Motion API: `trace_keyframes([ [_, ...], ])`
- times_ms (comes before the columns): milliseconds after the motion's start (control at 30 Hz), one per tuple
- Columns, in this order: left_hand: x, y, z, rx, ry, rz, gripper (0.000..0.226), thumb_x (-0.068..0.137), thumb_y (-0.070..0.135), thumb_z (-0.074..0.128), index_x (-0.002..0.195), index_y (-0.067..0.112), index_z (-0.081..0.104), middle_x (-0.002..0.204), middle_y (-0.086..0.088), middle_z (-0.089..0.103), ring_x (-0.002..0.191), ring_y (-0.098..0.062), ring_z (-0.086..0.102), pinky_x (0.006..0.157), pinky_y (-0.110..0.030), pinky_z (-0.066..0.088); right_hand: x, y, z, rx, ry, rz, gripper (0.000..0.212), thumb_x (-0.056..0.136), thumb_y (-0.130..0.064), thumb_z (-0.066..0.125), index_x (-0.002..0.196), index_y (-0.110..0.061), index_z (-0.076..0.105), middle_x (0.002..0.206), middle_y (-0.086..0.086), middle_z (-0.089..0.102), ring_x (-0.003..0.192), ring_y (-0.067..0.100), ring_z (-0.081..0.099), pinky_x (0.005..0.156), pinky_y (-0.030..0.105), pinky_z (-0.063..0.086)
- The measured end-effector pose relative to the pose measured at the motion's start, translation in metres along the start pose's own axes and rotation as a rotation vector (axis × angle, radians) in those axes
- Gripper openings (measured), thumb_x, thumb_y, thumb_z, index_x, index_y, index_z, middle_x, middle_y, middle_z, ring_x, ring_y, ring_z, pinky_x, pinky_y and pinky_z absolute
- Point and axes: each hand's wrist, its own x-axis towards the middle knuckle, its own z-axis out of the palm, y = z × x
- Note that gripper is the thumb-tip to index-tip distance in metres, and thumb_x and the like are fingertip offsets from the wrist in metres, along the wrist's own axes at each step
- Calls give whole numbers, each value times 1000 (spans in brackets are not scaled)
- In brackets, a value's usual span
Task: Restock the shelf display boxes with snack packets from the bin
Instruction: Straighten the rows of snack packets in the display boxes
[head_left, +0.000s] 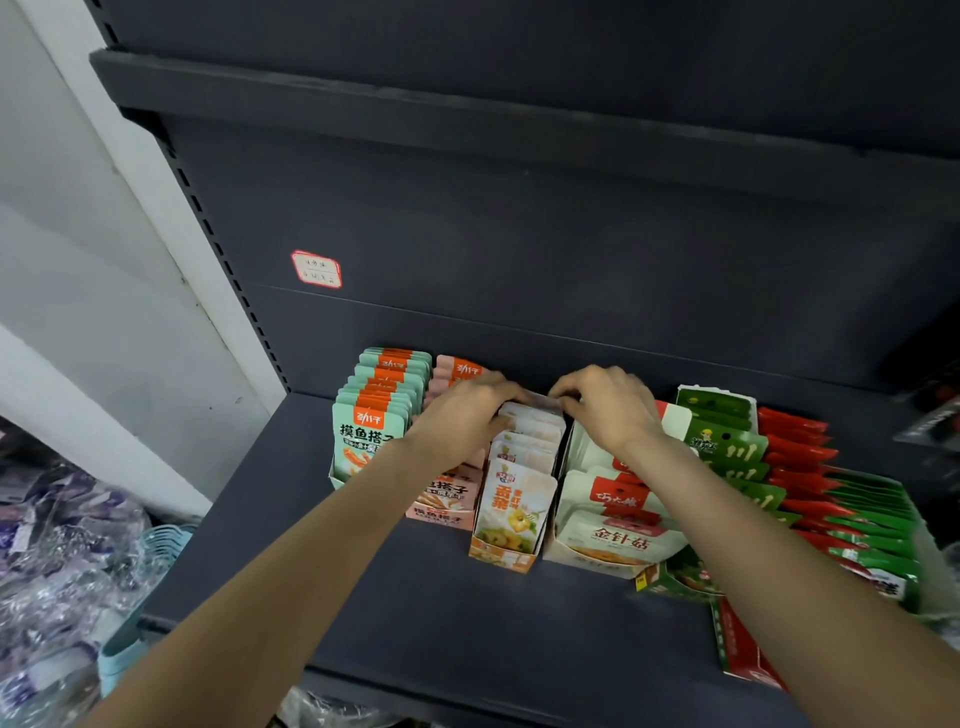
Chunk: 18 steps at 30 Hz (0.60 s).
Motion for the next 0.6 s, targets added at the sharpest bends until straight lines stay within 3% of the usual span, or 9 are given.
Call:
trace_keyframes([
  [167, -7, -4, 1, -67, 60, 27, 27, 88, 16, 62, 113, 20, 54, 120, 3, 48, 102, -17, 55, 86, -38, 51, 0, -1, 2, -24, 22, 1, 26, 97, -21, 47, 111, -30, 66, 106, -1, 69, 100, 23, 61, 89, 35, 40],
  [267, -9, -8, 3, -4, 57, 79, 25, 90, 19, 59, 115, 16, 62, 121, 0, 47, 109, -16, 50, 92, -36, 47, -1, 0, 1, 18, 11, 0, 25, 97, -24, 48, 114, -30, 65, 107, -2, 70, 101, 22, 61, 91, 36, 42],
  [433, -12, -2, -2, 65, 5, 86, 44, 92, 45, 50, 127, 19, 58, 129, -1, 38, 118, -13, 40, 98, -27, 37, -4, 3, -3, 42, -45, -26, 27, 98, -31, 46, 120, -32, 62, 113, -4, 68, 106, 19, 60, 88, 33, 43],
  [533, -12, 0, -3, 108, -30, 81, 63, 79, 60, 60, 127, 20, 54, 127, 0, 34, 119, -12, 33, 97, -24, 30, -3, 6, 0, 20, -31, -45, 29, 98, -30, 45, 121, -31, 62, 116, -4, 67, 108, 20, 60, 88, 33, 43],
  [600, -12, 1, -3, 138, -44, 76, 66, 72, 58, 69, 124, 21, 52, 125, 1, 32, 118, -12, 30, 97, -25, 29, -2, 6, 2, 11, -17, -55, 28, 97, -34, 46, 121, -31, 62, 116, -5, 67, 106, 19, 60, 89, 34, 42],
])
